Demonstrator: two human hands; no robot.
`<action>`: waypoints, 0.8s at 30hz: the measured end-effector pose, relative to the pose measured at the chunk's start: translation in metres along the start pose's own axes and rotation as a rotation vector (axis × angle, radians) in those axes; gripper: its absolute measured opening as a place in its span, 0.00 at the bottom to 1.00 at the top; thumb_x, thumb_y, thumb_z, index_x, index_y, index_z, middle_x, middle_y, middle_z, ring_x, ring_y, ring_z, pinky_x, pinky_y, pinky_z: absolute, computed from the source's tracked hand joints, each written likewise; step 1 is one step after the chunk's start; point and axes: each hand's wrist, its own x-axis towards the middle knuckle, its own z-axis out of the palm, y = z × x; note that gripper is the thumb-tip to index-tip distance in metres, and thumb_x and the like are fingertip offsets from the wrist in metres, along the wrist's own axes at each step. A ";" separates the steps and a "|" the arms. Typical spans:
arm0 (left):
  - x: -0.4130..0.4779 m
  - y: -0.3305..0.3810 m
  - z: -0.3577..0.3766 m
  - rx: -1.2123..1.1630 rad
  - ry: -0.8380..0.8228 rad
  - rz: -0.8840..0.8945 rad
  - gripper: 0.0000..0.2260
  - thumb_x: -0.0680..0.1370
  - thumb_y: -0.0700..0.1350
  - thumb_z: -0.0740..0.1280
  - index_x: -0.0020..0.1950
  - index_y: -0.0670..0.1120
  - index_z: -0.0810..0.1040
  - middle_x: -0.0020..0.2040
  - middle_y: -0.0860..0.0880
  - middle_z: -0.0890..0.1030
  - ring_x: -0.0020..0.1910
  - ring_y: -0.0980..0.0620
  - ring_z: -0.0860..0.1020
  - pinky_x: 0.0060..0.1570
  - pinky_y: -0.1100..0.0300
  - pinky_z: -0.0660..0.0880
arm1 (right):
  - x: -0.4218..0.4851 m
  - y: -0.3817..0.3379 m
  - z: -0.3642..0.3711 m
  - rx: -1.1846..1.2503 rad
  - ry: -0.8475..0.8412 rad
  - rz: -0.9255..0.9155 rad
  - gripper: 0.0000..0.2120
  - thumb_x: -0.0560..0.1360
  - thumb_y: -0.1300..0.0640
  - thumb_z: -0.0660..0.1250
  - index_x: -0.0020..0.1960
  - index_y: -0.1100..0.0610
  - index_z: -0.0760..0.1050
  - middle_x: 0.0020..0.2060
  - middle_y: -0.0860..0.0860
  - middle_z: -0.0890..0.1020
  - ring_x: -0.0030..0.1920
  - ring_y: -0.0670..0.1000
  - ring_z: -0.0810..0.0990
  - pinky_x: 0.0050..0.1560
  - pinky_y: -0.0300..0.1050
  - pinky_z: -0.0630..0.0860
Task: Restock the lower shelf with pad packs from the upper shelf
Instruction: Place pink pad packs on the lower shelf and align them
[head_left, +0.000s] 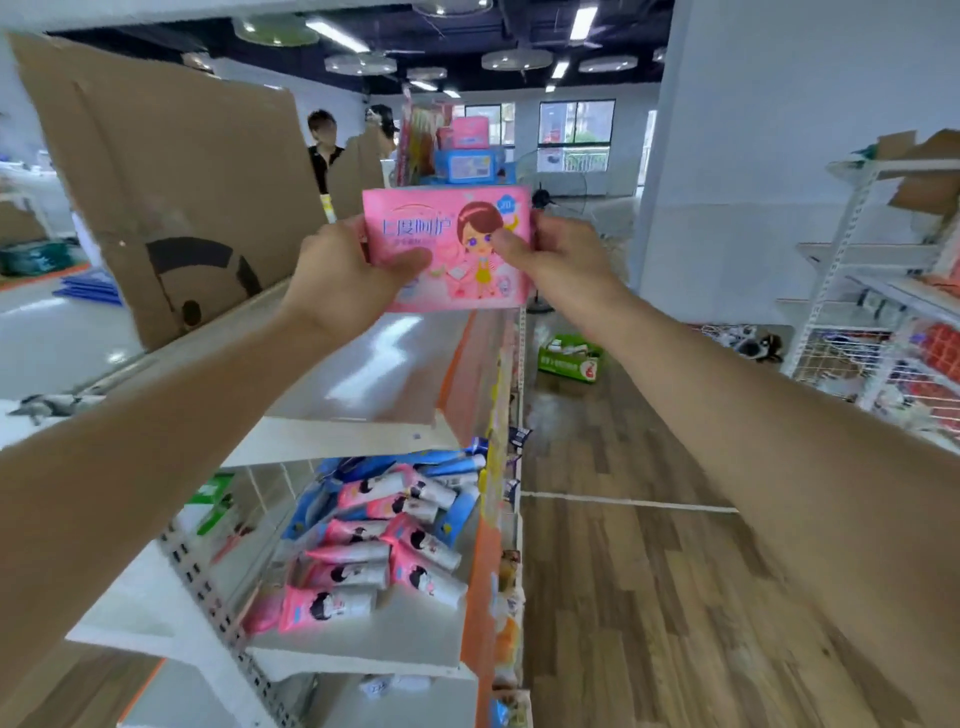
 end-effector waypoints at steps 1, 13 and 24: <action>0.005 0.010 0.014 0.002 -0.004 0.008 0.21 0.67 0.57 0.71 0.57 0.51 0.82 0.54 0.49 0.85 0.53 0.50 0.84 0.59 0.48 0.79 | 0.002 0.006 -0.017 0.005 0.021 0.004 0.10 0.77 0.53 0.71 0.52 0.60 0.81 0.49 0.55 0.86 0.50 0.53 0.85 0.56 0.55 0.81; 0.004 0.127 0.238 -0.343 -0.178 0.000 0.27 0.70 0.44 0.80 0.63 0.46 0.70 0.54 0.46 0.84 0.51 0.51 0.84 0.53 0.52 0.81 | -0.039 0.101 -0.250 0.013 0.100 0.079 0.14 0.75 0.53 0.70 0.59 0.57 0.79 0.53 0.52 0.86 0.50 0.47 0.85 0.53 0.49 0.81; -0.056 0.176 0.382 -0.576 -0.284 0.000 0.24 0.64 0.46 0.80 0.52 0.51 0.70 0.49 0.48 0.86 0.47 0.51 0.86 0.44 0.57 0.82 | -0.114 0.169 -0.386 -0.020 0.103 0.137 0.12 0.79 0.63 0.67 0.62 0.58 0.79 0.50 0.48 0.86 0.49 0.40 0.84 0.48 0.31 0.77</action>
